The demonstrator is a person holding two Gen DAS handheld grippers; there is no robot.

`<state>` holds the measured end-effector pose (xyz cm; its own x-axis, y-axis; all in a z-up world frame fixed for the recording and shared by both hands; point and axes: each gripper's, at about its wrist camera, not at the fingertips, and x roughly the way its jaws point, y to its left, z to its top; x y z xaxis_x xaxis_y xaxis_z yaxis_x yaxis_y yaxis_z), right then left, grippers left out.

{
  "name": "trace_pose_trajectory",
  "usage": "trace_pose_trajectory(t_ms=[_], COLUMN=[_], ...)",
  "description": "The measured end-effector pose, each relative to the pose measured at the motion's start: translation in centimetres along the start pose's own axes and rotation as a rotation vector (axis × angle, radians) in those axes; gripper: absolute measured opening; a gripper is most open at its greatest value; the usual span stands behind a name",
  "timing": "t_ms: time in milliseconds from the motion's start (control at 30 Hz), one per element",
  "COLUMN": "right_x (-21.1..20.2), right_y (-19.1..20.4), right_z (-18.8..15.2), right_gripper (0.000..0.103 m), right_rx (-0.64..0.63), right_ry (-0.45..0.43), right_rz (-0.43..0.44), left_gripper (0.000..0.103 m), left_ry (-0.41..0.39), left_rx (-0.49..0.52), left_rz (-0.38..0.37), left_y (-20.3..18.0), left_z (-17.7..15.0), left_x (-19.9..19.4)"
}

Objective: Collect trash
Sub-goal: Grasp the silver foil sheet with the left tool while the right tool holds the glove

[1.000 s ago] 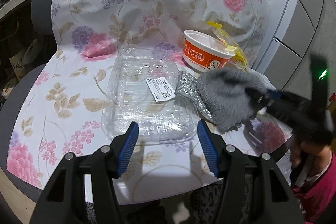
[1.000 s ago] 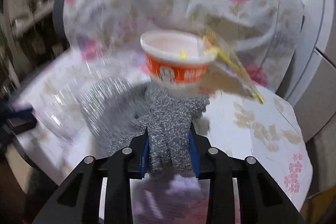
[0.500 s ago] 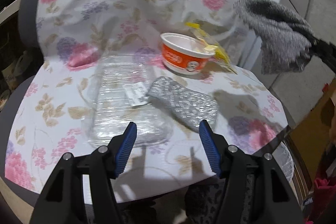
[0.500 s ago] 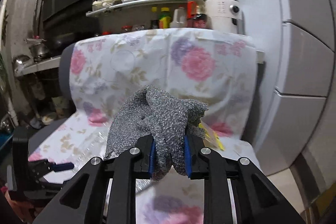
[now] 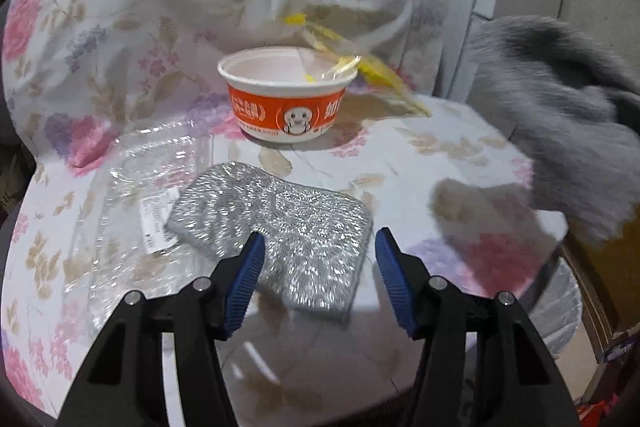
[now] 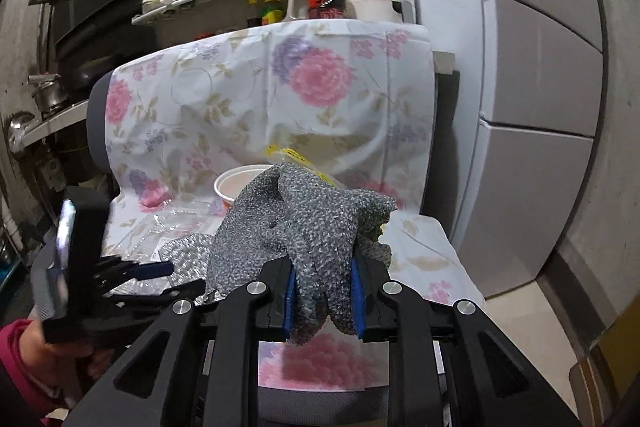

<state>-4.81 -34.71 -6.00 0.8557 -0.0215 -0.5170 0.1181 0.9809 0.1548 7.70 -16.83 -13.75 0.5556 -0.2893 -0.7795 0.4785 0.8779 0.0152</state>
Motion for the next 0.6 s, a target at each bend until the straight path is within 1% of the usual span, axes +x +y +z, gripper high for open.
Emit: trace_pose_trajectory(t_ms=[33, 200, 267, 367, 433, 467, 500, 533, 567, 600], right_x=[0.1, 0.4, 0.5, 0.8, 0.9, 0.9, 1.0, 0.9, 0.9, 0.8], right_y=[-0.3, -1.4, -1.7, -2.0, -2.1, -2.2, -2.2, -2.1, -2.0, -1.9], right_z=[-0.1, -0.5, -0.7, -1.0, -1.2, -1.2, -1.3, -1.3, -1.3, -1.3], right_gripper=[0.023, 0.023, 0.023, 0.023, 0.023, 0.023, 0.023, 0.023, 0.023, 0.023], right_rx=[0.005, 0.033, 0.042, 0.052, 0.059, 0.063, 0.067, 0.069, 0.068, 0.065], right_ry=[0.003, 0.010, 0.014, 0.024, 0.030, 0.033, 0.035, 0.037, 0.038, 0.037], right_rz=[-0.001, -0.004, -0.004, -0.003, -0.001, 0.000, 0.001, 0.001, 0.000, -0.002], left_gripper=[0.056, 0.056, 0.056, 0.056, 0.054, 0.049, 0.039, 0.034, 0.027, 0.016], left_ry=[0.018, 0.082, 0.071, 0.062, 0.056, 0.053, 0.051, 0.050, 0.048, 0.048], left_rx=[0.003, 0.028, 0.045, 0.032, 0.022, 0.016, 0.013, 0.007, 0.001, -0.003], left_rz=[0.010, 0.013, 0.028, 0.013, 0.008, 0.008, 0.009, 0.008, 0.009, 0.006], left_y=[-0.1, -0.8, -1.0, -0.7, -0.4, -0.2, -0.1, 0.1, 0.4, 0.5], left_z=[0.1, -0.2, -0.3, -0.4, -0.5, -0.5, -0.5, -0.4, -0.3, -0.2], left_x=[0.8, 3.4, 3.6, 3.6, 3.5, 3.4, 3.3, 3.3, 3.2, 3.2])
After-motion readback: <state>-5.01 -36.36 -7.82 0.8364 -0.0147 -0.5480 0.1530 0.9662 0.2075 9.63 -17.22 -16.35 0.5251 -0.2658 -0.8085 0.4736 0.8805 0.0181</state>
